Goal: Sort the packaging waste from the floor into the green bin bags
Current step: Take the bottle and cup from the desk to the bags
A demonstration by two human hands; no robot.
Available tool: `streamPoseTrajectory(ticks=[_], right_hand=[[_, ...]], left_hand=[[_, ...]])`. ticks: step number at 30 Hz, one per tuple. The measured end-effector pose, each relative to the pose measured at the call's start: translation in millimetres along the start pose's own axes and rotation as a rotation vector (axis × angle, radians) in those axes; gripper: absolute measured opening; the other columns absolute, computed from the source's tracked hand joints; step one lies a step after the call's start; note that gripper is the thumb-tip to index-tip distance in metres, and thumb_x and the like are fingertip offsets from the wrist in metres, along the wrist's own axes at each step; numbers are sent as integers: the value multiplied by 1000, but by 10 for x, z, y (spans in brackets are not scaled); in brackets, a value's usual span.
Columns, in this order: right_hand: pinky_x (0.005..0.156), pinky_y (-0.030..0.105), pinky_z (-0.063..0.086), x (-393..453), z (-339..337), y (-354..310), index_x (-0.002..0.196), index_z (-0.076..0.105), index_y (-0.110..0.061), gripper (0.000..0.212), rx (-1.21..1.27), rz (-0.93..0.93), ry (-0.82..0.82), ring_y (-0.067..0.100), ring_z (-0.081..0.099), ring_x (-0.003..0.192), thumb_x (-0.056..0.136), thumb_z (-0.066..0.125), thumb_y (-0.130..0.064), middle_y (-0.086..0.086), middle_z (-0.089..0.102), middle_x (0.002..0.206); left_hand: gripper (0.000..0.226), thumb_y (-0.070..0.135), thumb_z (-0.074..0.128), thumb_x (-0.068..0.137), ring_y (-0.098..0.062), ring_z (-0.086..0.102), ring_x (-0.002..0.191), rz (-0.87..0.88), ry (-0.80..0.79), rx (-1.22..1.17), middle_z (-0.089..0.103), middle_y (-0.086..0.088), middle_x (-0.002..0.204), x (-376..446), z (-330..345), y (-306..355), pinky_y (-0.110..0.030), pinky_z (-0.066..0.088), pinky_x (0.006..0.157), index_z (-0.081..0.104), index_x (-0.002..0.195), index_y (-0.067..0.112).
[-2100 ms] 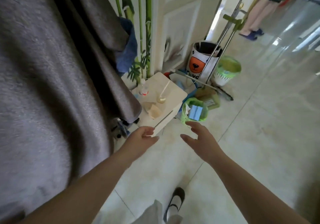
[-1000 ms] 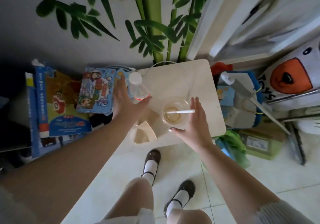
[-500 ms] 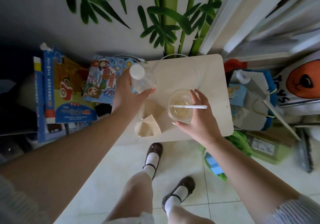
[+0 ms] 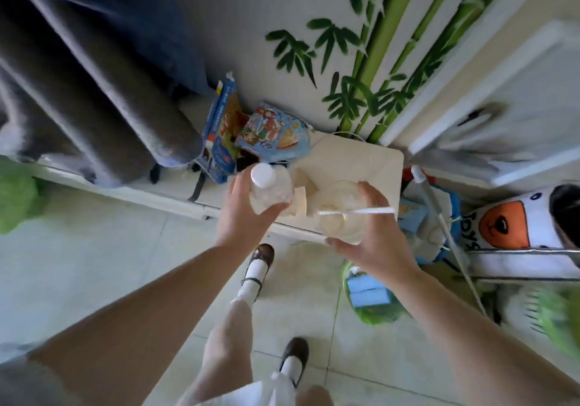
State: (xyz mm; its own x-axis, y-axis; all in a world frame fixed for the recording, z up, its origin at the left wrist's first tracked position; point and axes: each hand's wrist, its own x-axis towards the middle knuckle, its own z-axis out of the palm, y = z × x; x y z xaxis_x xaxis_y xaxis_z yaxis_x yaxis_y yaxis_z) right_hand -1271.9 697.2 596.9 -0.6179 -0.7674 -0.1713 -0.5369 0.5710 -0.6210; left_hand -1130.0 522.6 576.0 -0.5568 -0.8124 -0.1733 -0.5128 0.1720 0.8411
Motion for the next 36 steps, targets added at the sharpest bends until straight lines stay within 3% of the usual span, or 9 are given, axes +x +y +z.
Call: streamPoseTrajectory(ticks=[6,11,15,19,22,24,27,31,36], right_hand=[[106,38,36,-489,84,-792,146,18,-15,109,-91,-169,-127,22,25,140,62,81,-42,7,25,151],[109,20,18,-581,510,-1755,148,16,-14,109,-133,-351,-265,15,14,144,65,79,-44,3,19,155],[105,9,8,-506,1087,-2755,148,14,-14,111,-174,-506,-376,13,11,144,64,78,-47,2,18,156],[106,9,4,-471,1711,-3823,147,16,-10,109,-182,-645,-433,16,13,144,65,79,-44,5,19,154],[106,11,8,-492,2160,-4518,148,14,-12,110,-200,-725,-482,15,13,143,66,77,-49,4,17,154],[105,10,8,-496,2403,-4887,148,10,-14,110,-220,-763,-529,14,11,144,68,74,-52,2,13,155],[106,11,11,-412,2698,-5352,148,11,-17,111,-227,-794,-568,13,13,144,64,70,-60,1,14,155],[106,7,4,-73,3059,-5849,146,21,-11,112,-268,-843,-548,18,21,141,57,52,-72,8,25,151],[113,18,11,586,3535,-6482,148,15,-13,113,-257,-877,-545,15,14,144,62,67,-64,5,18,155]], left_hand=[[80,54,77,59,-16,54,114,-162,180,-83,54,5,124,-966,-884,-363,-45,48,97,42,126,33],[78,49,79,61,-17,55,113,-266,374,-114,56,4,124,-1449,-1857,-717,-45,48,97,41,127,30],[85,61,75,55,-17,54,114,-327,554,-195,55,4,125,-1683,-2816,-1094,-45,47,98,41,128,34],[78,46,81,61,-17,53,118,-381,698,-248,53,1,127,-1877,-3808,-1511,-43,45,100,42,128,32],[72,46,81,58,-15,56,113,-403,800,-241,56,7,121,-2040,-4476,-1790,-41,48,95,46,120,37],[69,40,83,60,-18,56,110,-413,845,-220,56,8,116,-2120,-4853,-1965,-42,48,95,48,119,34],[77,49,79,56,-22,57,109,-435,901,-188,55,6,114,-2141,-5325,-2207,-44,48,95,49,122,26],[77,29,84,63,-26,54,115,-471,936,-172,49,2,117,-1926,-5805,-2544,-47,46,99,47,129,17],[76,33,83,65,-26,53,115,-502,909,-148,53,-7,127,-1302,-6406,-2935,-48,47,96,45,129,19]])
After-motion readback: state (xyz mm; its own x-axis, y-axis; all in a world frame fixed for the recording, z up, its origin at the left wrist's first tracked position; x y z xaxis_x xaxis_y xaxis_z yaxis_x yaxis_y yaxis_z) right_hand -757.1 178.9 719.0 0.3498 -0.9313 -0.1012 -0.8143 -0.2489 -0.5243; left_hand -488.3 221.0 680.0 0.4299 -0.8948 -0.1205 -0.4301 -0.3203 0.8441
